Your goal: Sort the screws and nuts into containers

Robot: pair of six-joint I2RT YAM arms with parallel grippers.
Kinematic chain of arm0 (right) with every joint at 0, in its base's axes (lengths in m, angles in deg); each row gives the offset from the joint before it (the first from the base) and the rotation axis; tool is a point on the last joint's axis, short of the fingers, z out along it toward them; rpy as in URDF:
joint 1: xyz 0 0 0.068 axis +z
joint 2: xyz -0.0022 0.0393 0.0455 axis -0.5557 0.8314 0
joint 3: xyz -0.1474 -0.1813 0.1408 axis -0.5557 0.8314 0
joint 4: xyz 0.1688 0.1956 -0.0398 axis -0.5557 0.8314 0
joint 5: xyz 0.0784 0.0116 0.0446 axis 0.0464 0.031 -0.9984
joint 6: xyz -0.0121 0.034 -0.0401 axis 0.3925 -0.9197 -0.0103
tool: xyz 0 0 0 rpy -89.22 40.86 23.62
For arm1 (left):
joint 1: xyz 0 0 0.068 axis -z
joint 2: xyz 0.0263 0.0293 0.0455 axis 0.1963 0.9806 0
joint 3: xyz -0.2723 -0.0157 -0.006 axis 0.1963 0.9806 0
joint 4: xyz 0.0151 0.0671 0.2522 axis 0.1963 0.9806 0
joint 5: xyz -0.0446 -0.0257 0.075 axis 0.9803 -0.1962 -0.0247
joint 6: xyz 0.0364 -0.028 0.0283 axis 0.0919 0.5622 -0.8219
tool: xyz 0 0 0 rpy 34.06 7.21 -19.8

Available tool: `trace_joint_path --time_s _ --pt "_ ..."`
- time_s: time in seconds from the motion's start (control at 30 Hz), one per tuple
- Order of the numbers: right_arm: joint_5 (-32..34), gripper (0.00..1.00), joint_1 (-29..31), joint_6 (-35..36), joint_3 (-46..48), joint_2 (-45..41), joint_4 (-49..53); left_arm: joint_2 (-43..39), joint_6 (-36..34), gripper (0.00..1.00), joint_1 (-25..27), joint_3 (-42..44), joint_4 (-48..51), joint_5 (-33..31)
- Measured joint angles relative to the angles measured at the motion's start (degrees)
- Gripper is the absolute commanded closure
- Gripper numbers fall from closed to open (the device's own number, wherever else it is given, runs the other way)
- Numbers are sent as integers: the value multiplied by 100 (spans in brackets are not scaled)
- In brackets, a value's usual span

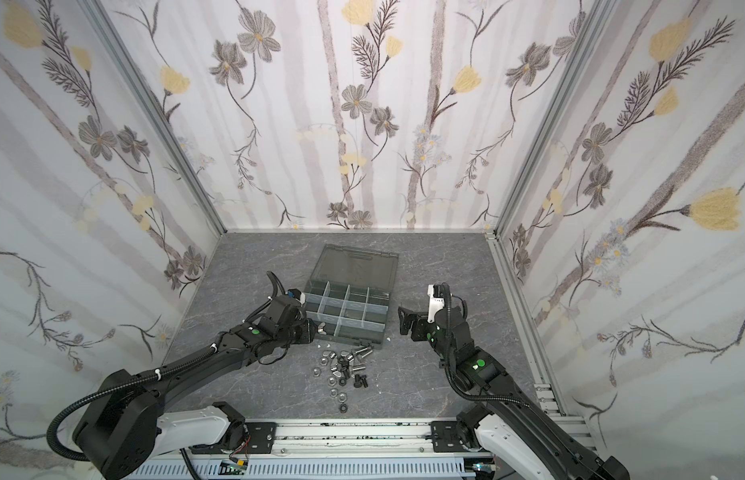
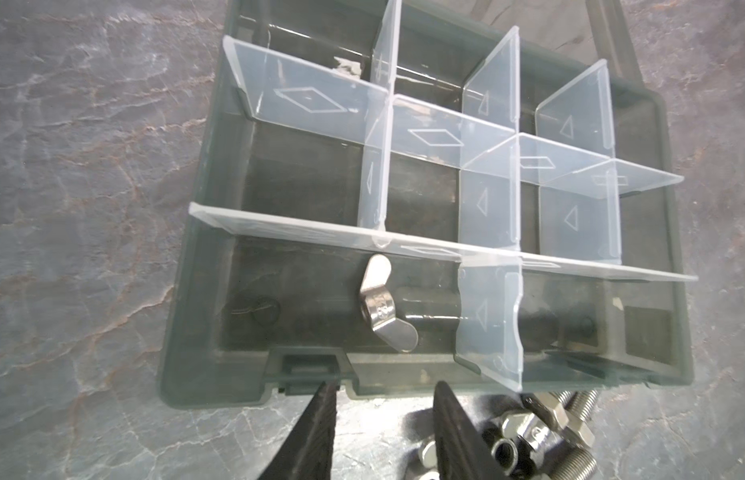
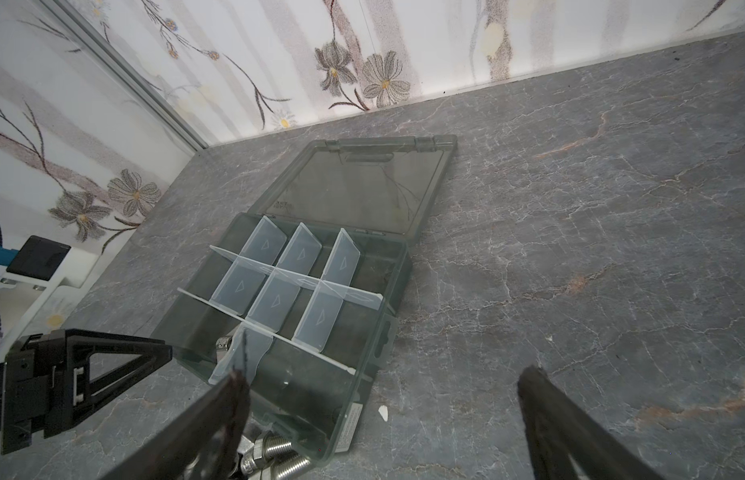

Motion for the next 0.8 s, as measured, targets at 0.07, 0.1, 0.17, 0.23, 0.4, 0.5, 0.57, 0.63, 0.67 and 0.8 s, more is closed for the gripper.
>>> trace_joint_path --time_s 0.07,0.1,0.17,0.23,0.4,0.5,0.57,0.63,0.67,0.8 --pt "0 0 0 -2 26 -22 -4 -68 33 59 15 120 -94 216" --pt "0 0 0 -2 44 -39 -7 -96 70 59 33 192 -142 339" --pt "-2 0 0 -2 66 -70 -7 -131 157 59 57 323 -238 544" --pt "-9 0 0 -2 76 -87 -9 -146 243 59 72 481 -378 743" --pt "-24 0 0 -7 101 -120 -7 -83 431 59 85 787 -743 1134" --pt "-24 0 0 -28 118 -136 -11 17 479 59 85 914 -1003 1283" --pt "-55 0 0 -31 122 -136 -7 114 514 59 85 992 -1189 1401" --pt "-63 0 0 -46 122 -138 -7 254 564 60 85 1038 -1377 1504" --pt "-63 0 0 -46 122 -140 -7 356 588 60 85 1058 -1471 1550" --pt "-149 0 0 -46 122 -146 -4 597 656 61 70 1139 -1720 1659"
